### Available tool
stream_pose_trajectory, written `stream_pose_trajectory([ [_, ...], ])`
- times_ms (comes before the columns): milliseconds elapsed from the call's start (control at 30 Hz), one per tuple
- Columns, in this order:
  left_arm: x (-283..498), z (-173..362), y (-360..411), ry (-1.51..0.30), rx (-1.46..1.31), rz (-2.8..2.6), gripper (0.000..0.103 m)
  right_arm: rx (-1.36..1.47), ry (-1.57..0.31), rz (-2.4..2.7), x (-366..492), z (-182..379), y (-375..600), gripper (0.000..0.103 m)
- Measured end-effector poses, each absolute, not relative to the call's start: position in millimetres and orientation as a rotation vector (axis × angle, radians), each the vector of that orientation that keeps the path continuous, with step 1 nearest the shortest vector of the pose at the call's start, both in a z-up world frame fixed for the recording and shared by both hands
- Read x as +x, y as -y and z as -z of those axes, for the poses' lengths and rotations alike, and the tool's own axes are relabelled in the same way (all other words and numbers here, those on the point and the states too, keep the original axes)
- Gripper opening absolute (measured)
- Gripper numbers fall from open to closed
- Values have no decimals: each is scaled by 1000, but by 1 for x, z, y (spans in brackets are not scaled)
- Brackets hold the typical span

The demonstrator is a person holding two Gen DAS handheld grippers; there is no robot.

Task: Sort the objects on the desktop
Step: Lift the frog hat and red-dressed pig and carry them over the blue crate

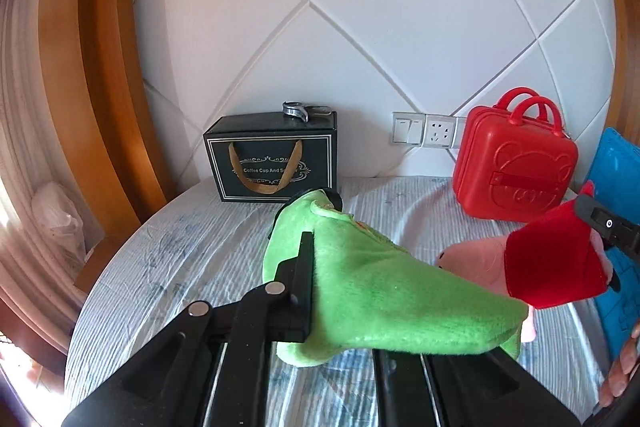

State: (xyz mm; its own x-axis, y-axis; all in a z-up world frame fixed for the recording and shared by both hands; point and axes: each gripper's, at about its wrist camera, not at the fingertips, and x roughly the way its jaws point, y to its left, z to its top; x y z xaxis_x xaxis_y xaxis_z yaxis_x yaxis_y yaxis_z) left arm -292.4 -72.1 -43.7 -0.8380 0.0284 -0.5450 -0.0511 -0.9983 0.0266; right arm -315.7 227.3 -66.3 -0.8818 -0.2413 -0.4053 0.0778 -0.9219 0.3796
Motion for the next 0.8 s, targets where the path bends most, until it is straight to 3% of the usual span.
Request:
stream_pose_trajectory([
  [467,-167,-5,-6,-15,-764,-2975,7,495,435,2880,-182,-19,-271,3],
  [800,-90,-35,-66,-100,-635,-2830,7,400,569,3011,-91,-67,-307,3],
])
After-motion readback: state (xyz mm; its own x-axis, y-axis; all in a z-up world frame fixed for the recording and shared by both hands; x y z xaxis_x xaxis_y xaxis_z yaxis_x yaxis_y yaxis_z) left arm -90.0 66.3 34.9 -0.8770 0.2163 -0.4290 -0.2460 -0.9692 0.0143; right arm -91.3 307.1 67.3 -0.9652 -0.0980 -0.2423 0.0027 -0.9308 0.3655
